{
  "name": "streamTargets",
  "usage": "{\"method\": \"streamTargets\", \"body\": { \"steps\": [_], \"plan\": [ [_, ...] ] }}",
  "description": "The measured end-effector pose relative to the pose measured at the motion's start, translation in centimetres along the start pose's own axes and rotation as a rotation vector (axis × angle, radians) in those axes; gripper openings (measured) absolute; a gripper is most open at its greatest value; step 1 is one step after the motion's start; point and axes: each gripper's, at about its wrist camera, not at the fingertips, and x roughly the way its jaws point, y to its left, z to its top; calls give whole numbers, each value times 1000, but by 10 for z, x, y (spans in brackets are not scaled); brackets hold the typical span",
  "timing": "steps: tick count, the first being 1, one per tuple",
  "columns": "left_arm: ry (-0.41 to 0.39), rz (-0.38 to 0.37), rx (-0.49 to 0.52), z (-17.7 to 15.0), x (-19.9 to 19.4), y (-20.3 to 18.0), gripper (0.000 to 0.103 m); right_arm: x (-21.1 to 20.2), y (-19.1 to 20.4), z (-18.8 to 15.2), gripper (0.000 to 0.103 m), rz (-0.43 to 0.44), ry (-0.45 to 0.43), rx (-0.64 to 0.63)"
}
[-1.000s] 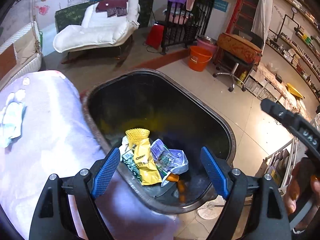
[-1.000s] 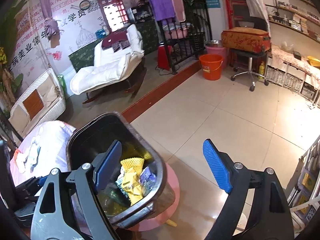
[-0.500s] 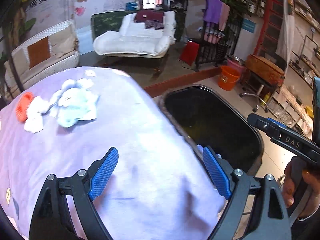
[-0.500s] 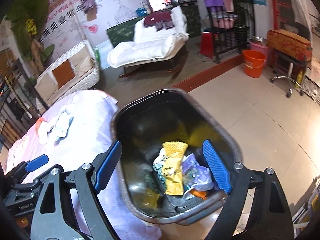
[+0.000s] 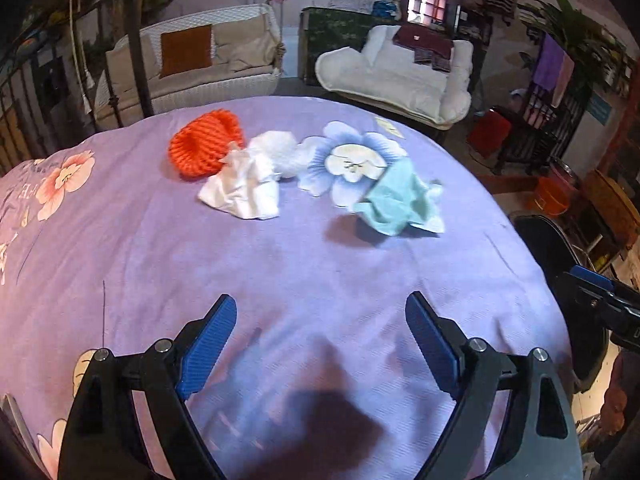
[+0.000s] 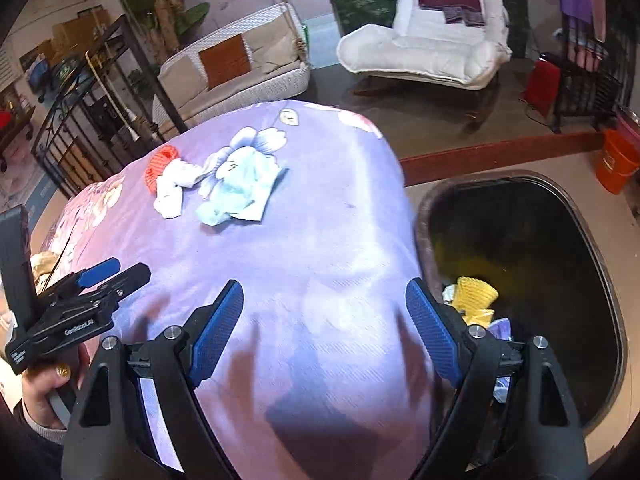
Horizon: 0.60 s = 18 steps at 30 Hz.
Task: Collect trash
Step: 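Move both tools back over the bed toward the teal cloth and tissue, then grasp the teal cloth with the right gripper while the left grasps the white tissue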
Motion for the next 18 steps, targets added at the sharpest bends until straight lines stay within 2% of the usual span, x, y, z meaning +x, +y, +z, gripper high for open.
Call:
{"method": "streamTargets", "body": {
  "steps": [5, 10, 12, 14, 16, 18],
  "plan": [
    [18, 29, -40, 25, 24, 33, 86, 36, 35, 28, 83, 50, 58, -50],
    [30, 51, -25, 57, 56, 47, 83, 69, 55, 58, 83, 45, 70, -56],
    [52, 70, -10, 64, 69, 51, 77, 80, 55, 68, 83, 24, 65, -30],
    [78, 68, -11, 68, 81, 56, 64, 94, 55, 78, 81, 32, 82, -5],
    [94, 55, -22, 68, 86, 60, 54, 108, 59, 81, 74, 37, 111, 9],
    [77, 45, -44, 65, 82, 64, 48, 118, 67, 81, 68, 39, 131, -2]
  ]
}}
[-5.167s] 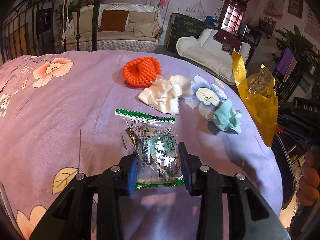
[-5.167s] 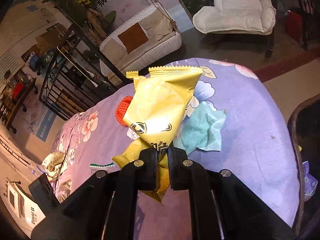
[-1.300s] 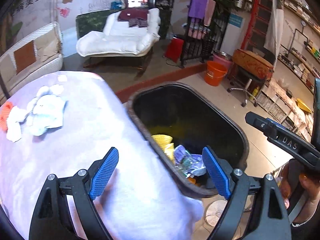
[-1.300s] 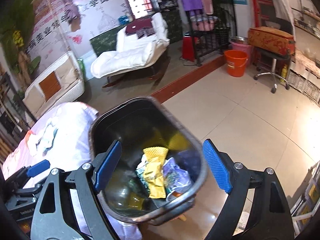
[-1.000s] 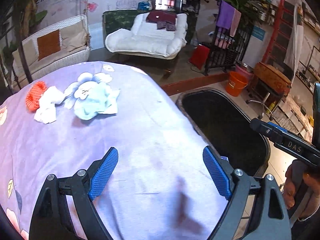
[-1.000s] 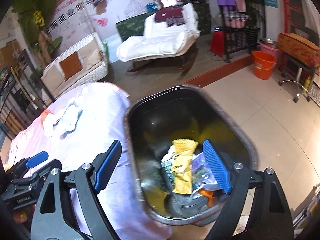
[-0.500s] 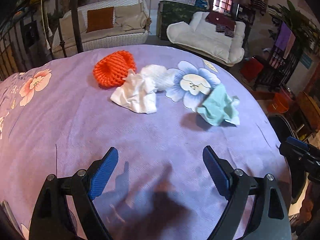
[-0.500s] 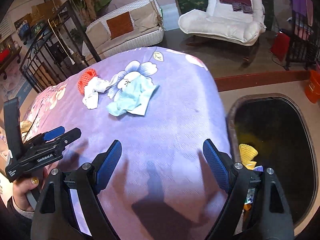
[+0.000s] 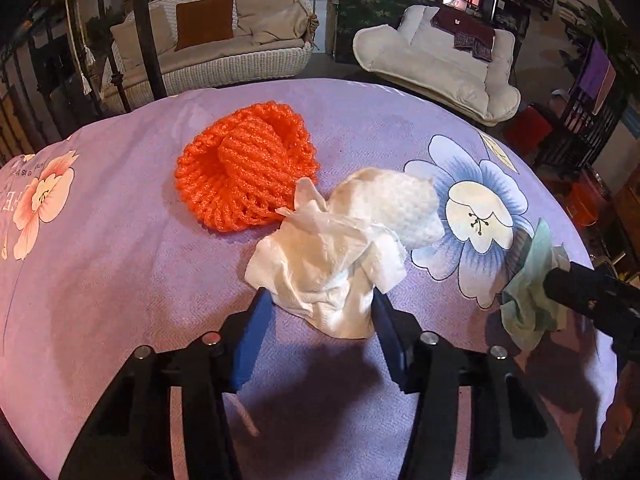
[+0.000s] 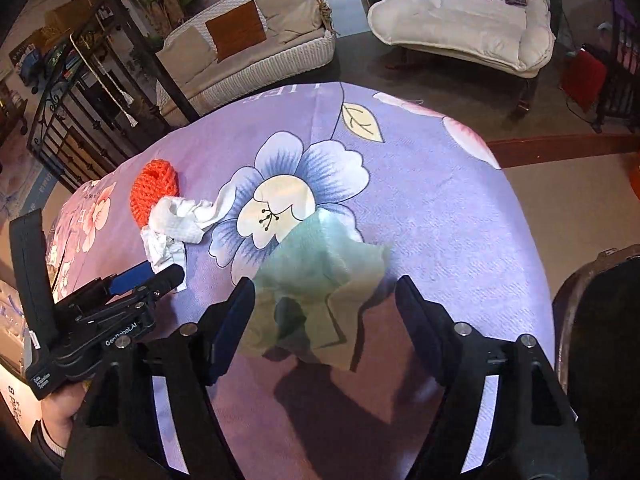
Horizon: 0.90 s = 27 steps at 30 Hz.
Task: Collect trash
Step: 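Grasp the teal cloth with the right gripper while the left grasps the white tissue, then carry the teal cloth into the bin and open the right gripper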
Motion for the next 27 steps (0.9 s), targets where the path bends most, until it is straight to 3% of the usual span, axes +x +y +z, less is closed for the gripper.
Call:
{"method": "streamTargets", "body": {
  "steps": [3, 5, 8, 19, 27],
  "plan": [
    [-20, -29, -44, -6, -7, 5, 31, 11, 10, -4, 48, -10, 23, -16],
    [-31, -33, -58, -10, -12, 7, 23, 15, 14, -6, 23, -21, 32, -34],
    [-42, -49, -91, -18, -20, 9, 19, 9, 12, -9, 11, -10, 24, -30],
    [-103, -74, -114, -41, -64, 0, 18, -37, 3, -31, 7, 20, -58, -13],
    [-122, -123, -69, -70, -94, -35, 18, -83, -4, -61, 7, 19, -128, -33]
  ]
}}
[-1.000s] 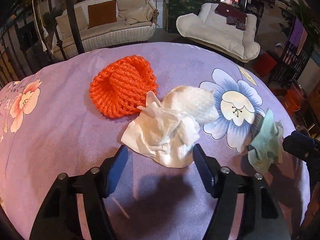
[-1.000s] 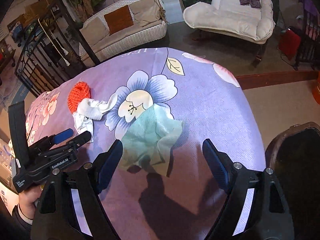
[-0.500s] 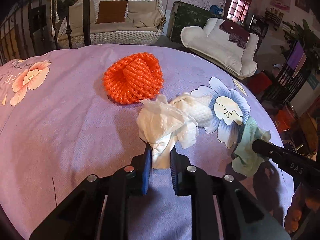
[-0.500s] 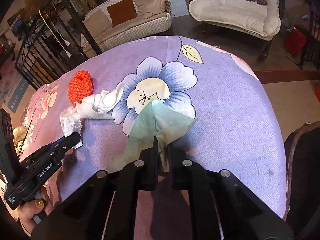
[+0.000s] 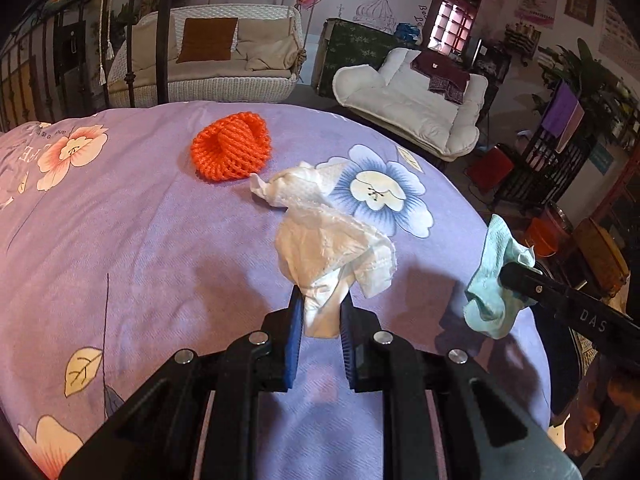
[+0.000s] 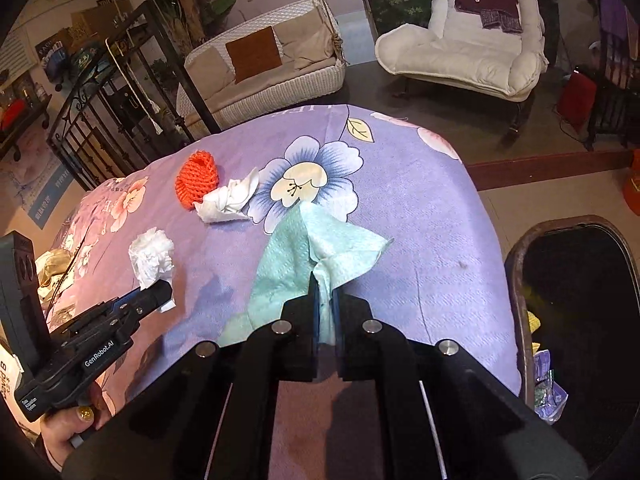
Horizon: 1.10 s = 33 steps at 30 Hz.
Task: Collect trash
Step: 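Carry the teal cloth into the bin and open the right gripper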
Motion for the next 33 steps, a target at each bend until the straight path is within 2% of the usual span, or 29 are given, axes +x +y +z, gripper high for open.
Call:
{"method": "streamTargets", "body": {
  "steps": [8, 16, 27, 33],
  "plan": [
    [-23, -26, 69, -29, -24, -41, 18, -43, -21, -28, 7, -38, -63, 25],
    [-28, -53, 103, -53, -35, -73, 18, -84, -60, -61, 7, -92, -134, 85],
    [-6, -158, 175, -66, -33, -121, 18, -128, -139, -89, 7, -259, -189, 230],
    [15, -200, 240, -71, -28, -146, 18, -120, -178, -92, 7, -339, -160, 299]
  ]
}}
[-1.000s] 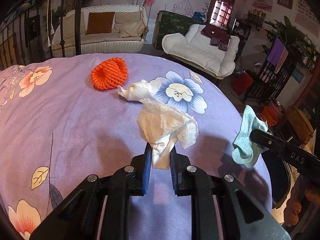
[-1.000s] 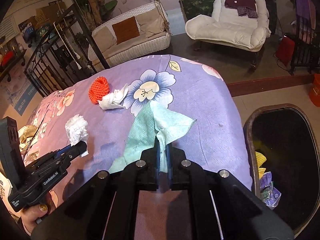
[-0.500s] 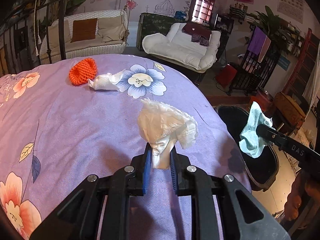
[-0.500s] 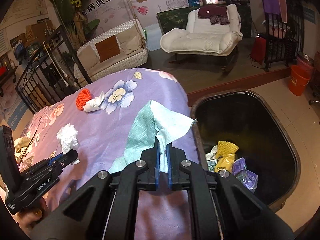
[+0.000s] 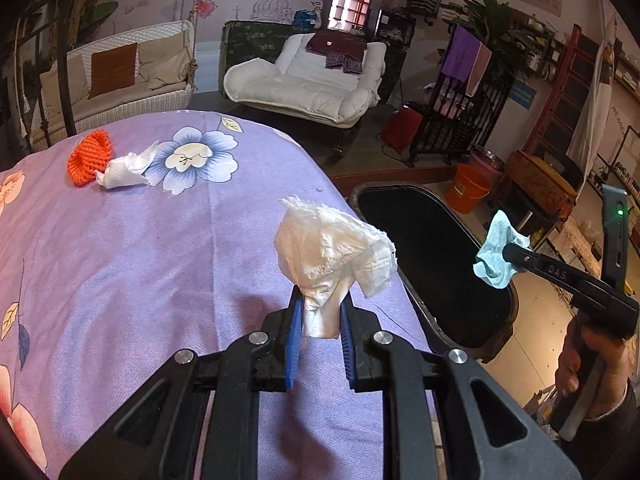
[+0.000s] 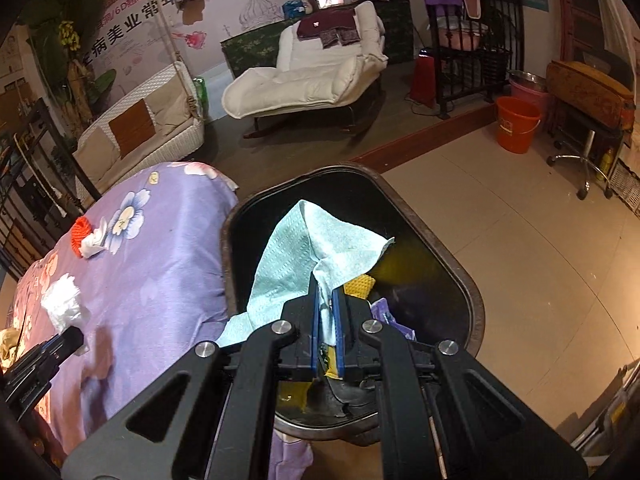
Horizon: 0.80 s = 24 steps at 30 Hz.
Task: Collect trash
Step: 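Carry the teal cloth into the bin and open the right gripper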
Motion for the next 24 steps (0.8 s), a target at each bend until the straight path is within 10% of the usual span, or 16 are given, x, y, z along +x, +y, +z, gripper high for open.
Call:
{"method": "streamTargets", "body": {
  "steps": [13, 19, 24],
  "plan": [
    [38, -58, 97, -6, 14, -38, 18, 69, -8, -5, 8, -68, 138, 23],
    [49, -76, 124, -9, 17, -49, 18, 78, -16, -13, 54, -89, 154, 72],
    [57, -83, 145, -10, 19, -55, 18, 74, -18, -18, 57, -84, 150, 72]
  ]
}}
